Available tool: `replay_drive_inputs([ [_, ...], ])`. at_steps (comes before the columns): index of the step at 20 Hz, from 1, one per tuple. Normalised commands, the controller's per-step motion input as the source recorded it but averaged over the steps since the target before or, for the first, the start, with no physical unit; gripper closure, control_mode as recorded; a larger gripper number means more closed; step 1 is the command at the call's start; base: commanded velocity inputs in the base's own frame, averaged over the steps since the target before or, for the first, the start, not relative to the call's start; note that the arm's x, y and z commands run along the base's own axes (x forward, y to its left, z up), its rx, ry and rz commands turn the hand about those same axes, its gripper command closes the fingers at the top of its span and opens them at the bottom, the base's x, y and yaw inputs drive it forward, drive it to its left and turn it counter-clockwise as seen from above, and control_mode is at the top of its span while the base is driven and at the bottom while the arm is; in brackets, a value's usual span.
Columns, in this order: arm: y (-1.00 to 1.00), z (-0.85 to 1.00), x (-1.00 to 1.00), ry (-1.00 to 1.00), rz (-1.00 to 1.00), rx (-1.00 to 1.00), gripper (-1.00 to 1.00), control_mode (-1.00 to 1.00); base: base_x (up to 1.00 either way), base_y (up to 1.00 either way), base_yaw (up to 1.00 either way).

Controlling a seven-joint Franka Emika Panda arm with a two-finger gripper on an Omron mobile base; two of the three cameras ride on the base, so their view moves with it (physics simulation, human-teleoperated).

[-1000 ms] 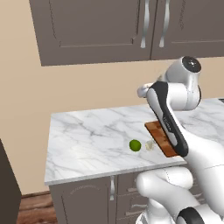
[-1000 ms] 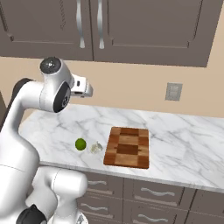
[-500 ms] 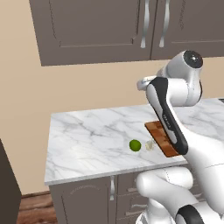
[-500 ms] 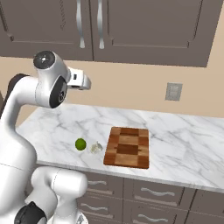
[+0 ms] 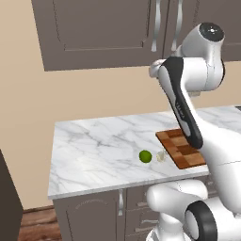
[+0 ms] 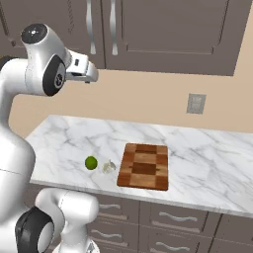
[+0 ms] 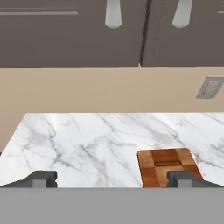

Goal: Open the cabinet. Place the bowl and condiment on the counter. Then place the lime and garlic on the cutting board.

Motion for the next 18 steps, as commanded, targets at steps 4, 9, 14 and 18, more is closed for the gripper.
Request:
replay_drive_inputs([
  [4,0.00,0.59,-0.08,-0.03,0.00,0.00,-1.00,-1.00,0.00,0.00,0.00],
  [9,0.00,0.51,-0.04,-0.07,0.00,0.00,-1.00,-1.00,0.00,0.00,0.00],
  [14,0.00,0.02,0.21,-0.21,0.00,0.06,-1.00,-1.00,0.00,0.00,0.00],
  [18,0.00,0.02,0.33,-0.22,0.00,0.04,-1.00,-1.00,0.00,0.00,0.00],
])
